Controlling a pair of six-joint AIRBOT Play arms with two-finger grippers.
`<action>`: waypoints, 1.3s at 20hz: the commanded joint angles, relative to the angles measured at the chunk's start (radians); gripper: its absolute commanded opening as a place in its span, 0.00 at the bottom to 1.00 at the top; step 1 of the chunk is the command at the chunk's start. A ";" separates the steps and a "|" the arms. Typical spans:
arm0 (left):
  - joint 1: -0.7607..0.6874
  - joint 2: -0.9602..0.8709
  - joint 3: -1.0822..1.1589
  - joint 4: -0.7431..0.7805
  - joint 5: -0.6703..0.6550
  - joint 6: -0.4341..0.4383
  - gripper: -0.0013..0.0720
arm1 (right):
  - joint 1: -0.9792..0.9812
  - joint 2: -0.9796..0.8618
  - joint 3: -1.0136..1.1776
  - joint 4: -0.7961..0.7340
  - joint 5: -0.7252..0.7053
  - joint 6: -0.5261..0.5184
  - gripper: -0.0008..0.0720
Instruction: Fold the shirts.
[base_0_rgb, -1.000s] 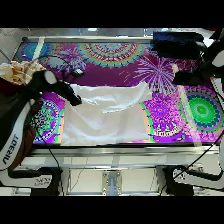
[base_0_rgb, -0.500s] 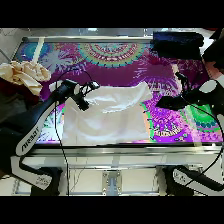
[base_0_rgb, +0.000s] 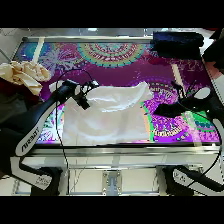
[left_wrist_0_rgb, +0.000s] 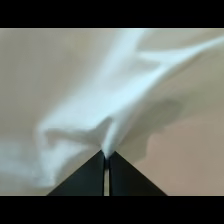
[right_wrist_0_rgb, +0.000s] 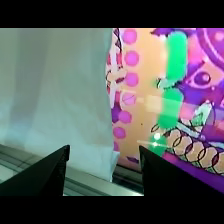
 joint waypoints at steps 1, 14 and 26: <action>0.009 0.075 0.001 0.001 -0.001 -0.008 0.03 | -0.001 0.000 -0.207 0.031 -0.078 -0.013 0.68; 0.036 0.111 0.001 0.181 -0.037 -0.169 0.03 | 0.280 -0.056 -0.336 0.317 -0.282 -0.114 0.03; 0.322 0.253 -0.001 -0.543 -0.460 -0.235 0.03 | -0.045 -0.132 0.548 0.025 -0.360 0.023 0.02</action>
